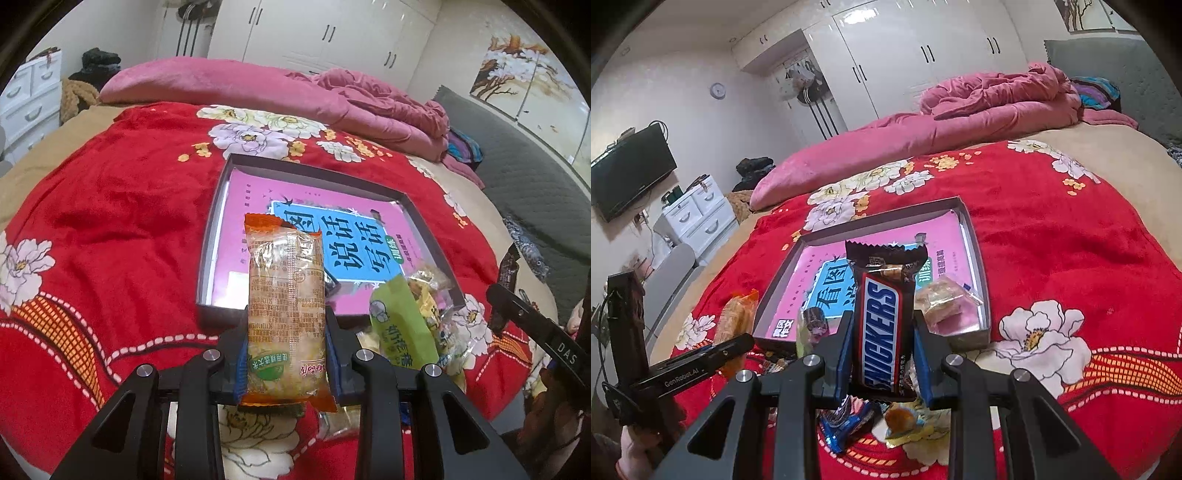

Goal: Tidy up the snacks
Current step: 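Carry the biscuit pack with the left tool while the right tool carries the Snickers over the tray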

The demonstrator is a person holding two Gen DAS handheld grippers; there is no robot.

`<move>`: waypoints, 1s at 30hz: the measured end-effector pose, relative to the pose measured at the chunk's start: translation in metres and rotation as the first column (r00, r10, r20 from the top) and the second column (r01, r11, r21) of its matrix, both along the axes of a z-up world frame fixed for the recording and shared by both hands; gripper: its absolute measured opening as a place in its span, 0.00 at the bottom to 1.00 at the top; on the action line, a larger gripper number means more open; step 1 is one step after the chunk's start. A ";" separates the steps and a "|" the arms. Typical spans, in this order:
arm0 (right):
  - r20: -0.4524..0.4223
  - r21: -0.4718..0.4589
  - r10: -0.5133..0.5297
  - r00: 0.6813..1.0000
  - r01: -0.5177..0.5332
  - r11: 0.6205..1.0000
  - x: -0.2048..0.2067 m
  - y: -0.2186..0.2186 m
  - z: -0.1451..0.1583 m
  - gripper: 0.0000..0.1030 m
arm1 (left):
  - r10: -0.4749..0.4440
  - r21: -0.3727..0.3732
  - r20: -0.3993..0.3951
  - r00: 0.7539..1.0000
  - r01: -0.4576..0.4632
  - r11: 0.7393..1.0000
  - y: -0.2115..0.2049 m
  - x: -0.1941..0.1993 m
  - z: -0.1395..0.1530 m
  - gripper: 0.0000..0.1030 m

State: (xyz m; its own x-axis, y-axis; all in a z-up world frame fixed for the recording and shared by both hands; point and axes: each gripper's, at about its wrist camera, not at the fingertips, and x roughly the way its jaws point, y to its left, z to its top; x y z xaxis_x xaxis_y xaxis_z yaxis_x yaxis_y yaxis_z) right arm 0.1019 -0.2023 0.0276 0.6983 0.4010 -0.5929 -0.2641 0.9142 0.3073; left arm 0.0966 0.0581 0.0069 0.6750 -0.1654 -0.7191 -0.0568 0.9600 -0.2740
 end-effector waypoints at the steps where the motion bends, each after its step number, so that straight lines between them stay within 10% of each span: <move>1: 0.001 0.000 -0.004 1.000 0.004 1.000 0.002 -0.001 -0.001 0.29 | 0.000 0.004 0.003 1.000 0.000 1.000 0.000 0.001 0.000 0.33; 30: -0.029 0.011 -0.064 0.998 0.064 0.998 0.055 -0.020 -0.022 0.29 | 0.004 0.018 0.003 1.000 -0.004 1.000 0.003 0.050 -0.016 0.33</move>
State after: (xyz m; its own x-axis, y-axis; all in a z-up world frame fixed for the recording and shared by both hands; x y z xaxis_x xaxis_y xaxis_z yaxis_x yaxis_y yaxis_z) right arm 0.1564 -0.2220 0.0051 0.7058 0.3632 -0.6082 -0.1963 0.9252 0.3247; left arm 0.1469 0.0614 -0.0090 0.6780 -0.1499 -0.7196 -0.0597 0.9645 -0.2572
